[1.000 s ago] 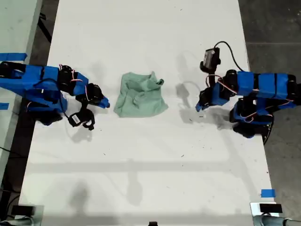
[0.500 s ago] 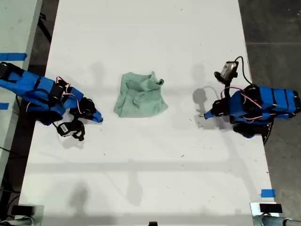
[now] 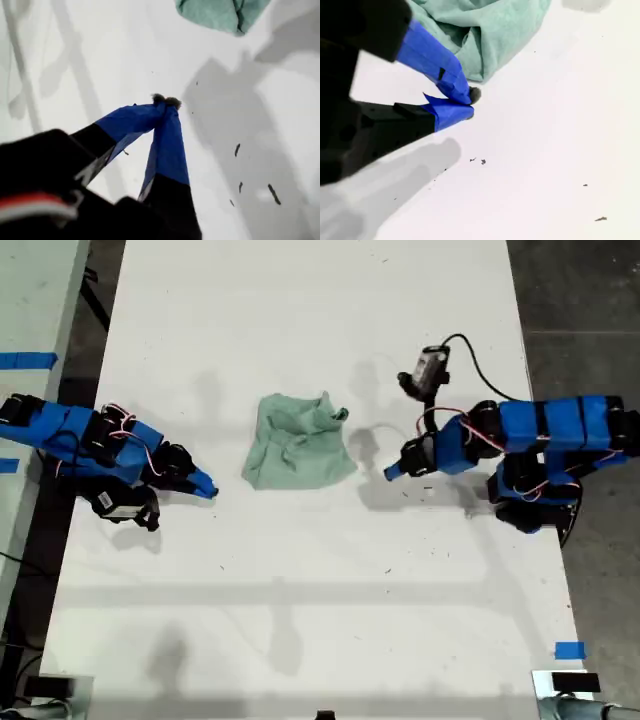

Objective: Fold tshirt

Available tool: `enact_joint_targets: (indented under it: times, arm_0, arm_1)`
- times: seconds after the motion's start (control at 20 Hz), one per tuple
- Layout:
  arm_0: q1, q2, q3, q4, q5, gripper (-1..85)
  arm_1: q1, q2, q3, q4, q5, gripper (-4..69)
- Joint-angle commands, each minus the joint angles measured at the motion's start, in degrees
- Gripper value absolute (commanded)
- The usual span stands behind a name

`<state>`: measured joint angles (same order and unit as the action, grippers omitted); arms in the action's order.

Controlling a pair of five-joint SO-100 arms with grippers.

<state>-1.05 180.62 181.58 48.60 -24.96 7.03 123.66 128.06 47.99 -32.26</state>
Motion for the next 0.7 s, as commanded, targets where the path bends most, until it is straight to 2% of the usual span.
enact_joint_targets:
  times: [0.0, 0.3, 0.4, 0.65]
  arm_0:
    - [-0.62, 0.44, 0.62, -0.97, -0.70, 0.1]
    - [-0.97, 0.53, 0.88, -1.14, -0.53, 2.4]
    - [-0.35, 1.32, 0.88, -0.79, -0.35, 6.9]
    - [-0.35, 3.96, 0.88, 0.44, -0.09, 6.5]
  arm_1:
    - [-1.23, -24.79, -27.95, -1.58, -4.22, -1.3]
    - [0.18, -54.76, -64.78, 7.82, -10.81, -1.4]
    - [2.46, -57.30, -69.35, 9.14, -12.83, -1.4]
    - [11.07, -57.92, -71.28, 9.05, -18.46, -1.4]
